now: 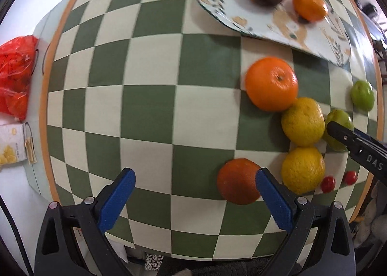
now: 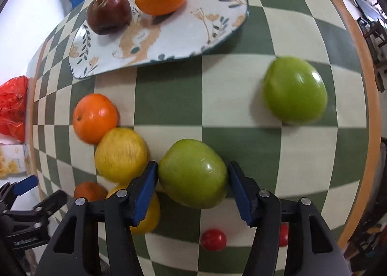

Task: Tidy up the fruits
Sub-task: 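Grasp the green apple with the right tool while the left tool grasps the dark red-brown orange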

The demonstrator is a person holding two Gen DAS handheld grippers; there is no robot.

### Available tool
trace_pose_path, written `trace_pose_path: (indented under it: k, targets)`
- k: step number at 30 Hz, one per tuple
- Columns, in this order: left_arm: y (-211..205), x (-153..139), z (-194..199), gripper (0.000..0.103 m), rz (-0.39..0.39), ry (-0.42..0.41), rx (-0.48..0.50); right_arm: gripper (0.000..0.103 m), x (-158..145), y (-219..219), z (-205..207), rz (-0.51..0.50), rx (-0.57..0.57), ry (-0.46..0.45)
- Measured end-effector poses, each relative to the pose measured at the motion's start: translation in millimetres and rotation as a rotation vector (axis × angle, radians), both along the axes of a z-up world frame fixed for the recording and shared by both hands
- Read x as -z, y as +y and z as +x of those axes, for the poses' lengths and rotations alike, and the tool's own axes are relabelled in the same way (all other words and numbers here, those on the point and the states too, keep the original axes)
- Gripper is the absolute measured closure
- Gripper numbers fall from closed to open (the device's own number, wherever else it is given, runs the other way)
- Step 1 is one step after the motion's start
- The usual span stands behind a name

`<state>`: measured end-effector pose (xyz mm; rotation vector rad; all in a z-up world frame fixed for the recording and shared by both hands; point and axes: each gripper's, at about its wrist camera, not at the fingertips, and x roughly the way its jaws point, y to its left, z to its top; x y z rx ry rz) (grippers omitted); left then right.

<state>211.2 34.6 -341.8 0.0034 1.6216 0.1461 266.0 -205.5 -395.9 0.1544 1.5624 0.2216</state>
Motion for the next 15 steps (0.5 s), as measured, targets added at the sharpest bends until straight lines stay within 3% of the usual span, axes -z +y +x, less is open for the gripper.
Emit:
trace_pose_path:
  k: [5, 7, 8, 9, 12, 15]
  targets:
    - [-32.4, 24.7, -8.4, 0.002, -0.040, 0.060, 0.126, 0.041, 3.2, -10.2, -27.0, 0.013, 0.017, 0.042]
    - [-37.8, 30.7, -9.6, 0.016, -0.062, 0.069, 0.138, 0.041, 8.0, -11.9, -34.4, 0.015, 0.027, 0.057]
    - [-38.4, 32.2, -9.9, 0.031, -0.068, 0.070, 0.134, 0.041, 9.7, -12.0, -37.4, 0.018, 0.035, 0.064]
    - [-38.6, 33.8, -10.0, 0.039, -0.074, 0.074, 0.132, 0.041, 12.4, -12.4, -38.9, 0.021, 0.041, 0.071]
    - [-38.7, 37.0, -12.3, 0.050, -0.094, 0.080, 0.135, 0.041, 16.5, -9.7, -43.5, 0.025, 0.048, 0.072]
    - [-32.3, 36.8, -14.9, 0.050, -0.038, 0.059, 0.150, 0.041, 17.4, -10.9, -40.4, 0.035, 0.061, 0.083]
